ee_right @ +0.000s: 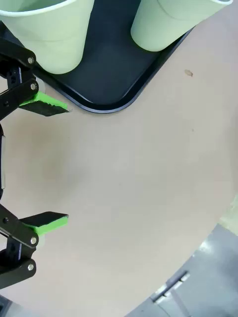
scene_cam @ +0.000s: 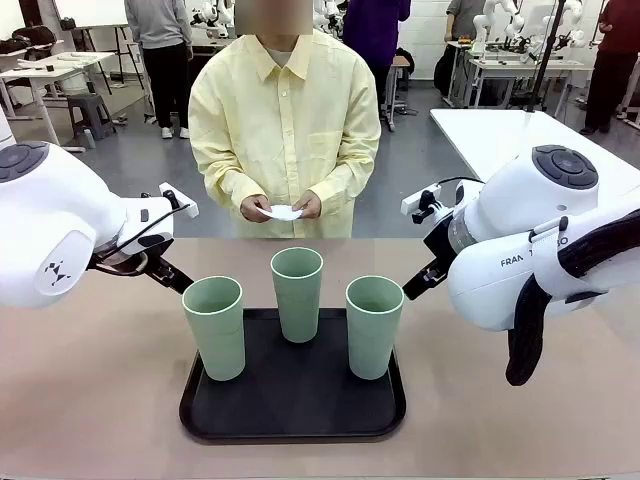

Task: Place coasters on the table and set cups on them.
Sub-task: Pick up one Reusable plastic cup and place it on a coaster set by the human.

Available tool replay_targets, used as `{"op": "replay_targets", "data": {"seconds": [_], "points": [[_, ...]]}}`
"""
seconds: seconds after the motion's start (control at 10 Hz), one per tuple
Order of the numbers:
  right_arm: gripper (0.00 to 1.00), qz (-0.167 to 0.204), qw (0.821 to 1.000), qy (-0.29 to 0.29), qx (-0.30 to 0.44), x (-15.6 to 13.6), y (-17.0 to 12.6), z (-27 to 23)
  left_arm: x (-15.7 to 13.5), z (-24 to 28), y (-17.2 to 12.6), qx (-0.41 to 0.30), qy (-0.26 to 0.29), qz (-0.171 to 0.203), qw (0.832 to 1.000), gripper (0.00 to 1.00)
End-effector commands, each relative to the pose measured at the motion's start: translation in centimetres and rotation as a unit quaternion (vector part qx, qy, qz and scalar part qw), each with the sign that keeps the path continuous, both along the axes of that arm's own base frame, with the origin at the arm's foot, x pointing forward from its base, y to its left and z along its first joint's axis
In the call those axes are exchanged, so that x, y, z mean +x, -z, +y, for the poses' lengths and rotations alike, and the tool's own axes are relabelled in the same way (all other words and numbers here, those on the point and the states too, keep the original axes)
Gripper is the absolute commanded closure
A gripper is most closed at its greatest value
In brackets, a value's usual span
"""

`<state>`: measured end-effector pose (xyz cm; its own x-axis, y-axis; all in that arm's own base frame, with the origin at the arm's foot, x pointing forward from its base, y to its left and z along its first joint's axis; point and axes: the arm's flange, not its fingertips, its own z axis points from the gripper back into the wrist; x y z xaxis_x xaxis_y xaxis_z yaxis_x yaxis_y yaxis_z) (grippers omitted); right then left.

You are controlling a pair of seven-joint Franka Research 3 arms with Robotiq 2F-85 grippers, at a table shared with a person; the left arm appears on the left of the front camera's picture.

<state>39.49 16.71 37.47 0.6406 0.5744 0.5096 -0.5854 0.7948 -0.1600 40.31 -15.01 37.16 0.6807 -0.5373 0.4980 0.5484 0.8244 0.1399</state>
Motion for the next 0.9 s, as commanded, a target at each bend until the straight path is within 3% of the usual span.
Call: {"op": "replay_targets", "data": {"seconds": [0.0, 0.8], "points": [[0.00, 0.000, 1.000, 0.000, 0.000, 0.00, 0.01, 0.00, 0.00, 0.00, 0.00, 0.000, 0.000, 0.000, 1.000, 0.00], [0.00, 0.000, 1.000, 0.000, 0.000, 0.00, 0.01, 0.00, 0.00, 0.00, 0.00, 0.000, 0.000, 0.000, 1.000, 0.00]]}}
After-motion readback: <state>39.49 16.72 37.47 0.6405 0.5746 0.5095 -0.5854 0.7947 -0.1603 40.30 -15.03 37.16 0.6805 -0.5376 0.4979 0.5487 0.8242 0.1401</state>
